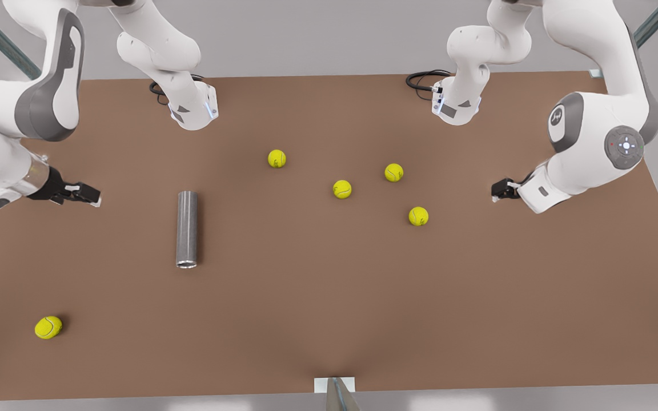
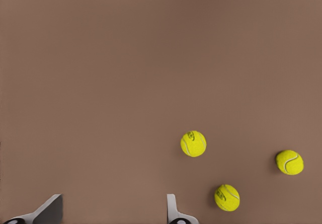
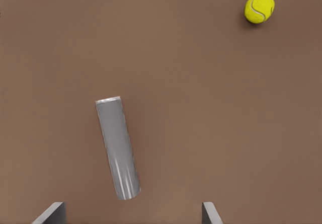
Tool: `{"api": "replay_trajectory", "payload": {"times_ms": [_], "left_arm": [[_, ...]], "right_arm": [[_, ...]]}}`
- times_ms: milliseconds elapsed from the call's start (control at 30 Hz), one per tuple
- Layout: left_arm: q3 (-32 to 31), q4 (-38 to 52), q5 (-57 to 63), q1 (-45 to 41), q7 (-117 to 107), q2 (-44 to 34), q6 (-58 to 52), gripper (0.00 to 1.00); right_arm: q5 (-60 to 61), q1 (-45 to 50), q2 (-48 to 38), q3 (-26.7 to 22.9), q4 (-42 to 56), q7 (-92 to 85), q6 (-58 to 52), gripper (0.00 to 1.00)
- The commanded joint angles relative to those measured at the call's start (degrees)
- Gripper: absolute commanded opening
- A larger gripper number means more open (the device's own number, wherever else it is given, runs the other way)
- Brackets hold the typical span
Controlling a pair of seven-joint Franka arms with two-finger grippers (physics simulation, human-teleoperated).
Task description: Put the tennis tube upright
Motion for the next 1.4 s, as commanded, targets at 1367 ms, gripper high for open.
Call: {"api": "replay_trajectory", "payload": {"times_ms": [1367], "left_arm": [[-3.7,0.58,-3.81,0.22,-5.32,7.35,6.12,1.0]], "right_arm": [[-0.25,12.49,12.5,0.04,-34.58,16.43,45.02,1.0]]}}
